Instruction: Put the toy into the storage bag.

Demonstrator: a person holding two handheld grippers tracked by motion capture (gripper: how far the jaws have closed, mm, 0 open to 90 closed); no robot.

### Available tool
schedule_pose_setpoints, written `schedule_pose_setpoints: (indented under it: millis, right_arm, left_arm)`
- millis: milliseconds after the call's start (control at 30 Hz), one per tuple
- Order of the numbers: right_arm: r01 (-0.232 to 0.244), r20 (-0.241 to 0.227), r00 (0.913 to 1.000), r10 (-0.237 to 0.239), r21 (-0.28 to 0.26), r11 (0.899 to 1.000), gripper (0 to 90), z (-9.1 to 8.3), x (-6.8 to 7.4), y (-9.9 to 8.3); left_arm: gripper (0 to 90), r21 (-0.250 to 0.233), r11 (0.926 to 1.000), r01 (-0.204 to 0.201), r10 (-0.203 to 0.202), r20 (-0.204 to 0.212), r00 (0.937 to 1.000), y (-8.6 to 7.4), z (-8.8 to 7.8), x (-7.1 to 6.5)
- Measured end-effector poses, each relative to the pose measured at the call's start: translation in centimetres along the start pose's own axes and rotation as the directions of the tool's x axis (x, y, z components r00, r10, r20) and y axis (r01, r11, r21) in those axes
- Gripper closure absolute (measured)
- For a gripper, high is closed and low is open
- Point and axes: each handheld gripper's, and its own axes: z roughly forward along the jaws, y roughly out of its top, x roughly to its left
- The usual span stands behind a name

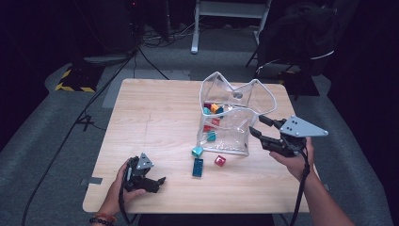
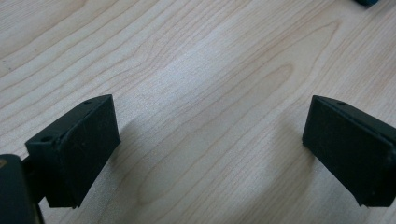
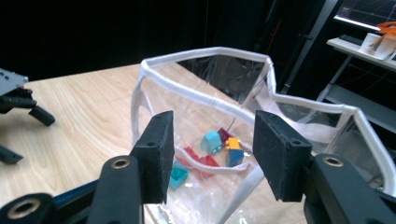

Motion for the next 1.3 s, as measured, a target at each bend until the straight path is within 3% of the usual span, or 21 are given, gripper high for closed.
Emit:
schedule_pose_setpoints:
  millis: [400, 700, 1000, 1300]
  right_arm:
    - [-0.025, -0.060, 0.9978, 0.026, 0.024, 0.999, 48.1, 1.5, 1.7, -3.2]
    - [-0.033, -0.103, 0.9938, 0.044, 0.106, 0.994, 48.2, 4.1, 3.1, -6.3]
    - [-0.022, -0.164, 0.9850, 0.054, 0.190, 0.982, 47.4, 7.0, 4.9, -9.2]
    - [-0.008, -0.212, 0.9745, 0.073, 0.293, 0.956, 44.6, 10.1, 5.9, -11.3]
  left_arm:
    - [4.1, 0.000, 1.0000, 0.000, 0.000, 0.000, 1.0000, 0.0, 0.0, 0.0]
    - [4.1, 0.000, 1.0000, 0.000, 0.000, 0.000, 1.0000, 0.0, 0.0, 0.0]
    - [4.1, 0.000, 1.0000, -0.001, 0.001, 0.000, 1.0000, 0.0, 0.0, 0.0]
    - [4.0, 0.000, 1.0000, 0.000, 0.000, 0.000, 1.0000, 0.0, 0.0, 0.0]
